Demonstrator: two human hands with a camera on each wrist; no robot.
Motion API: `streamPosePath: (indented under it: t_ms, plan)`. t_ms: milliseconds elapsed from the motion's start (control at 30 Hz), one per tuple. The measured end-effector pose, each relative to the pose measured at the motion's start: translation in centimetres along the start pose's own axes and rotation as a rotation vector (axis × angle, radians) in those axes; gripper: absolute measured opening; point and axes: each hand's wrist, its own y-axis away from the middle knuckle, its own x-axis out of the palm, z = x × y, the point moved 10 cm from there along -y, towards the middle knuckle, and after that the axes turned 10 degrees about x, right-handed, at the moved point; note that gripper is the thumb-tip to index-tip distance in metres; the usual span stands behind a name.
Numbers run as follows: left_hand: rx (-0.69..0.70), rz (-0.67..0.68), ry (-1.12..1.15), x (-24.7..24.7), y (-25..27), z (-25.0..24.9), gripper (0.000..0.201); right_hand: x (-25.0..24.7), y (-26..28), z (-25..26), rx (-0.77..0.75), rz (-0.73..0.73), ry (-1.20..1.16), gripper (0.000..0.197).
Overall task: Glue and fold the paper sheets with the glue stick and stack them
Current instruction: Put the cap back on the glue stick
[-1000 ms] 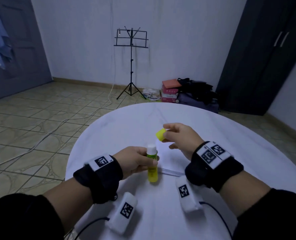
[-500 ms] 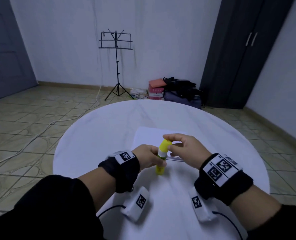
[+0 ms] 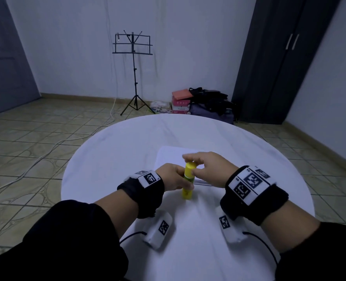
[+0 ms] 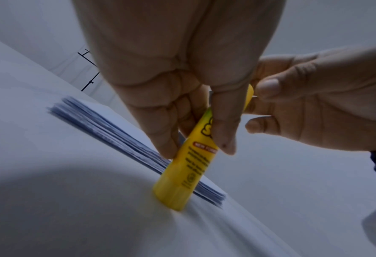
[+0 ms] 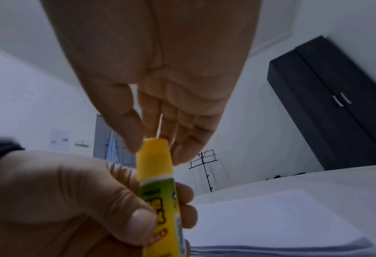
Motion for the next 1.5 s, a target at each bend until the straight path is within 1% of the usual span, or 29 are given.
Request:
streamPosePath:
  t_ms: [33, 100, 167, 200, 233, 300, 367, 400, 467, 533, 567, 633, 667, 733, 800, 933, 1000, 1033, 1133, 1267, 1400, 1500]
  plan:
    - [0.000, -0.001, 0.001, -0.1, -0.1, 0.1, 0.018, 0.1, -0.2, 0.0, 0.004, -0.006, 0.042, 0.046]
    - [0.000, -0.006, 0.005, -0.1, -0.2, 0.2, 0.017, -0.4, -0.5, -0.3, 0.055, -0.075, 0.058, 0.039]
    - [0.002, -0.018, 0.009, -0.3, -0.3, 0.3, 0.018, -1.0, -0.6, -0.8, 0.123, -0.155, 0.046, 0.040]
    - [0.003, -0.021, 0.005, -0.4, -0.3, 0.4, 0.019, -1.2, -0.6, -0.9, 0.139, -0.166, 0.030, 0.044]
    - [0.006, -0.022, 0.003, -0.4, -0.4, 0.4, 0.020, -1.3, -0.5, -0.7, 0.132, -0.152, 0.010, 0.048]
    - [0.007, -0.005, 0.003, -0.4, -0.5, 0.5, 0.020, -0.9, -0.4, 0.0, 0.083, -0.064, 0.005, 0.051]
    - [0.006, 0.013, 0.004, -0.3, -0.5, 0.5, 0.018, -0.5, -0.2, 0.5, 0.049, -0.007, 0.077, 0.046]
    - [0.004, 0.016, 0.003, -0.3, -0.5, 0.5, 0.017, -0.5, -0.3, 0.5, 0.054, -0.015, 0.106, 0.042]
    - [-0.002, 0.011, 0.005, -0.4, -0.6, 0.7, 0.018, -0.9, -0.5, 0.0, 0.110, -0.083, 0.092, 0.037]
    - [-0.006, 0.002, 0.013, -0.5, -0.6, 0.9, 0.019, -1.4, -0.5, -0.6, 0.162, -0.158, 0.062, 0.039]
    - [-0.006, -0.001, 0.011, -0.5, -0.6, 0.9, 0.020, -1.4, -0.4, -0.6, 0.162, -0.166, 0.040, 0.041]
    - [-0.006, 0.003, 0.008, -0.5, -0.7, 0.9, 0.023, -1.0, -0.3, -0.1, 0.117, -0.103, 0.002, 0.047]
    - [-0.005, 0.007, 0.005, -0.5, -0.7, 0.9, 0.024, -0.7, -0.2, 0.3, 0.091, -0.059, 0.019, 0.048]
    - [-0.007, 0.011, -0.003, -0.5, -0.7, 0.9, 0.025, -0.5, -0.1, 0.7, 0.075, -0.018, 0.091, 0.044]
    - [-0.011, 0.004, 0.000, -0.6, -0.8, 1.0, 0.024, -0.5, -0.3, 0.4, 0.104, -0.037, 0.090, 0.039]
    - [-0.012, -0.018, -0.021, -0.7, -0.9, 1.1, 0.021, -0.5, -0.4, -0.1, 0.154, -0.091, 0.020, 0.037]
    - [-0.019, -0.013, -0.019, -0.7, -0.9, 1.2, 0.013, -0.5, -0.4, -0.2, 0.165, -0.118, 0.021, 0.036]
    - [-0.022, -0.011, -0.018, -0.6, -1.0, 1.3, 0.013, -0.5, -0.4, -0.1, 0.172, -0.125, 0.031, 0.035]
    - [-0.038, -0.024, -0.020, -0.8, -1.2, 1.7, 0.025, -0.5, -0.4, 0.2, 0.198, -0.121, 0.050, 0.035]
    - [-0.045, -0.040, -0.028, -1.0, -1.4, 2.0, 0.032, -0.7, -0.3, 0.3, 0.218, -0.109, 0.053, 0.034]
    - [-0.048, -0.052, -0.044, -1.0, -1.3, 1.9, 0.030, -1.0, -0.1, 1.1, 0.197, -0.090, 0.119, 0.032]
    - [-0.056, -0.060, -0.048, -1.0, -1.0, 1.7, 0.024, -1.1, -0.1, 1.1, 0.203, -0.066, 0.132, 0.033]
